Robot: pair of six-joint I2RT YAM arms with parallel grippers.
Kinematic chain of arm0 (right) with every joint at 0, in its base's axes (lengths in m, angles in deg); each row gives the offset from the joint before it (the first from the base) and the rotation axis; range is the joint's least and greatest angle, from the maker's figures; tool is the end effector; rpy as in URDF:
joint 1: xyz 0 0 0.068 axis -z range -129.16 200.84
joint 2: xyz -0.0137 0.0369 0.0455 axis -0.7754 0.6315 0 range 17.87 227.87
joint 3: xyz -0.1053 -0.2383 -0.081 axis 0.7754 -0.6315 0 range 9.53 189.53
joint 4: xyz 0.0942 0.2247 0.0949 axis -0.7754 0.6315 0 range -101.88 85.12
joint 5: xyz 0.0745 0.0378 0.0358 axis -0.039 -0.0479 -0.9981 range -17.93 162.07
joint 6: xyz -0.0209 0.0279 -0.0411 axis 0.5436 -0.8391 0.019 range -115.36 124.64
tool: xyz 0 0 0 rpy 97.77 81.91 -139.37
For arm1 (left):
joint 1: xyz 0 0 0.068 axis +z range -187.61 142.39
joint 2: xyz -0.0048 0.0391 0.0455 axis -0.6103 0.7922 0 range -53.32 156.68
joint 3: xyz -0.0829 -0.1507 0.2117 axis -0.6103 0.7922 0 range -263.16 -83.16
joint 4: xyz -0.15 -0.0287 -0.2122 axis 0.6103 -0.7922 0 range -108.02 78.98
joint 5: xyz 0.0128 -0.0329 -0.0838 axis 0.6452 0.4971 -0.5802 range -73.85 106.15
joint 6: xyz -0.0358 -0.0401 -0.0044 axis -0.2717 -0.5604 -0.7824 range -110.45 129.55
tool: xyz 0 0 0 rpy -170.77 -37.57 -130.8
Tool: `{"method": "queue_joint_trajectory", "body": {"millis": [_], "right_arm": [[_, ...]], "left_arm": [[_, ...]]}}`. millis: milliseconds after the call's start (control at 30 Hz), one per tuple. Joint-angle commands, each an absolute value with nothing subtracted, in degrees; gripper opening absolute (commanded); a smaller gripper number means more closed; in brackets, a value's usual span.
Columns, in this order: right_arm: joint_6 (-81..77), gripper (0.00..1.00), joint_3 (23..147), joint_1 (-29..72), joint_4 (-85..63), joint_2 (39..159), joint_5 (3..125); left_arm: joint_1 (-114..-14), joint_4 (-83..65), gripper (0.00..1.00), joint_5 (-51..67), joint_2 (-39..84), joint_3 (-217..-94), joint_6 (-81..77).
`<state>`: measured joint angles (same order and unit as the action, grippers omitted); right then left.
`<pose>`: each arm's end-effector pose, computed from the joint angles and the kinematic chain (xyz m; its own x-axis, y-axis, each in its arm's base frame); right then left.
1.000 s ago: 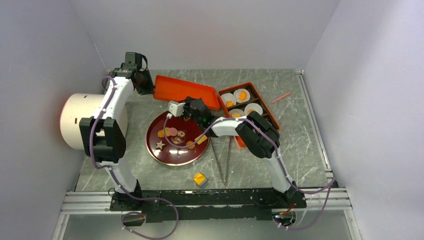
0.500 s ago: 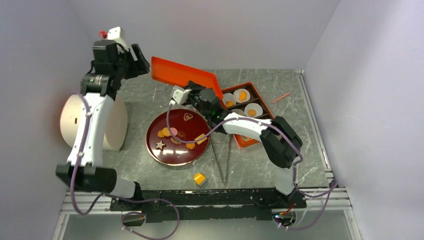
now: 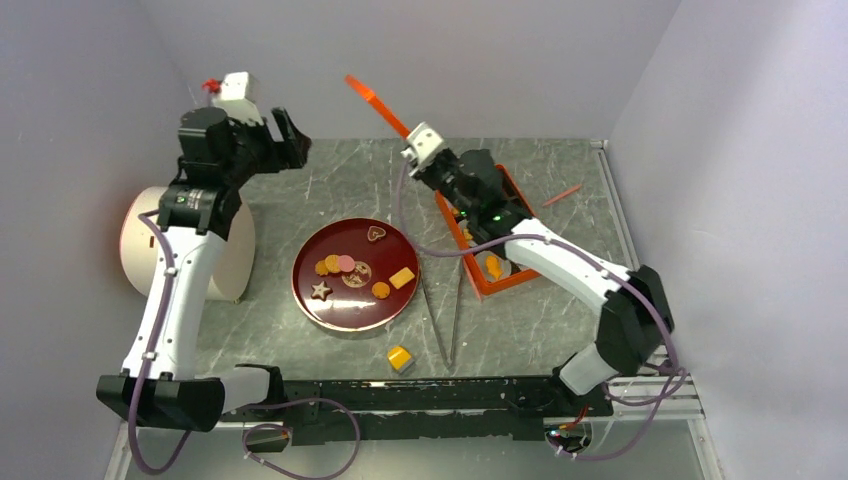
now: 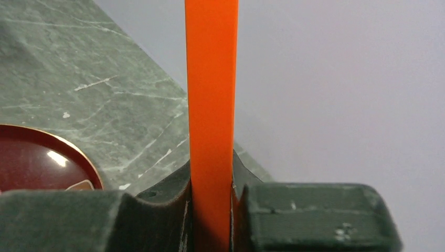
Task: Pack the cookies
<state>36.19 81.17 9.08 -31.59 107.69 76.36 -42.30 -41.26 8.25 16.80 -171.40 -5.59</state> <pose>0.2852 0.2512 0.3609 0.3352 -0.4001 -0.8530 -0.5080 0.6857 -0.5213 0.2502 -0.0254 0.4720 -0.2582 -0.2383 -0.9363 0.1527 0.9469 -0.2831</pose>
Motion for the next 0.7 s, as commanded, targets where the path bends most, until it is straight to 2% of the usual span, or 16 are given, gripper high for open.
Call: {"method": "queue_joint_trajectory", "body": {"millis": [0, 67, 167, 400, 533, 667], "right_arm": [[21.4, 0.00, 79.4, 11.9, -28.0, 98.8, 72.3], [16.3, 0.00, 77.9, 13.8, -26.8, 96.2, 69.7], [8.9, 0.00, 76.9, 16.7, -23.9, 93.6, 66.3], [-3.6, 0.00, 74.0, 22.6, -20.3, 88.3, 58.7], [-10.0, 0.00, 72.0, 26.0, -20.5, 86.2, 53.4], [-17.4, 0.00, 70.4, 30.0, -23.5, 85.4, 46.7]], "left_arm": [[-45.7, -34.1, 0.85, -0.2, 14.8, -165.6, -2.7], [-46.4, -31.4, 0.87, -3.5, 14.5, -163.2, -2.7], [-46.5, -26.0, 0.96, -9.7, 13.6, -157.6, -5.3], [-46.6, 5.8, 0.97, -17.1, 8.5, -137.2, -18.9], [-47.6, 15.5, 0.96, -22.0, 12.7, -134.9, -25.3], [-52.4, 17.4, 0.97, -24.2, 18.1, -136.9, -26.4]]}}
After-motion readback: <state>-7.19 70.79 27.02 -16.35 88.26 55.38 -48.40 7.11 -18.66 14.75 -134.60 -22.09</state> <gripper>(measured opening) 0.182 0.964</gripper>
